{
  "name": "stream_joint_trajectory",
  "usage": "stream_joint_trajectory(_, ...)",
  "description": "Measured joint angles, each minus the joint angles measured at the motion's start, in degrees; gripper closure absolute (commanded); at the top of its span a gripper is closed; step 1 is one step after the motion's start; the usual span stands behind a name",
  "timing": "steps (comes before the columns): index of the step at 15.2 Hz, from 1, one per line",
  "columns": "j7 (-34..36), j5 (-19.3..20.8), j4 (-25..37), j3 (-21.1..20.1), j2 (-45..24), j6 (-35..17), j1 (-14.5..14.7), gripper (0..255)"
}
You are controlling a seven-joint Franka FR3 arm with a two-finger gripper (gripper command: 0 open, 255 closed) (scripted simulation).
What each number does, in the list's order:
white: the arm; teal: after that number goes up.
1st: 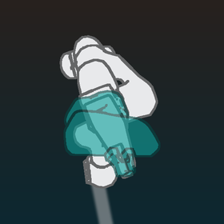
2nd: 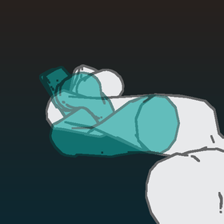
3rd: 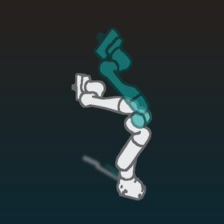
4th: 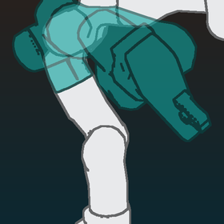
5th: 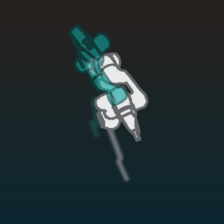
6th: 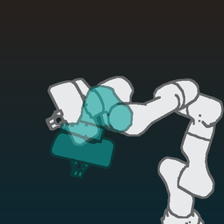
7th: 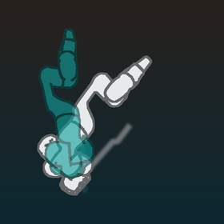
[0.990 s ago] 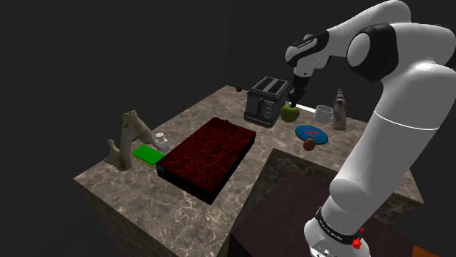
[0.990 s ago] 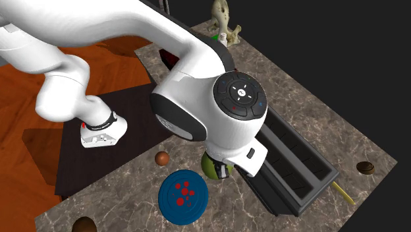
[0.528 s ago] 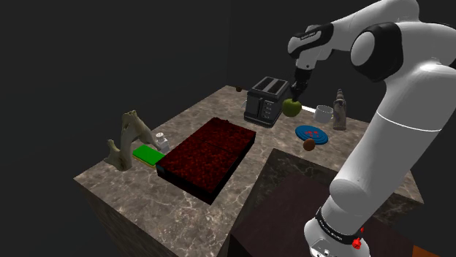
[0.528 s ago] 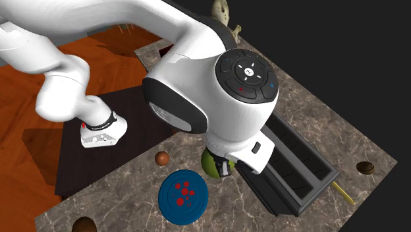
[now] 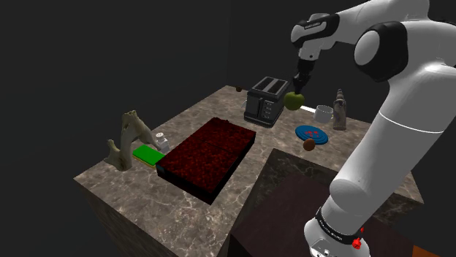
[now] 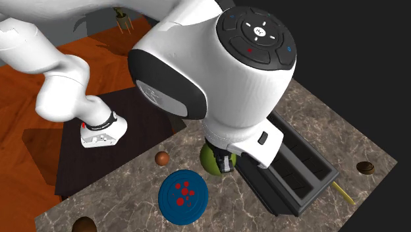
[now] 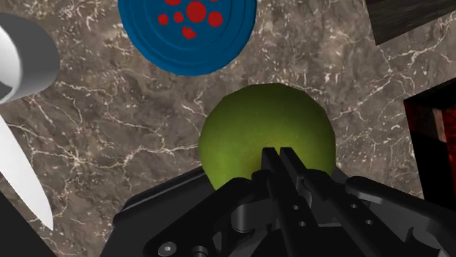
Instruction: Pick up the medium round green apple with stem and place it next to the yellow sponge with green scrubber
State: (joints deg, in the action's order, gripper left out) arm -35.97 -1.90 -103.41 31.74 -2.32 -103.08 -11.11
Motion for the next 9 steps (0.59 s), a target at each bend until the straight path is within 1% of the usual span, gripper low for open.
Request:
stream_joint_trajectory(6,0.0,0.0,4.4,0.1,0.0,4.5,-0.1,255)
stream_joint_trajectory(9,2.2,1.0,3.9,-0.9,1.9,5.5,1.0,255)
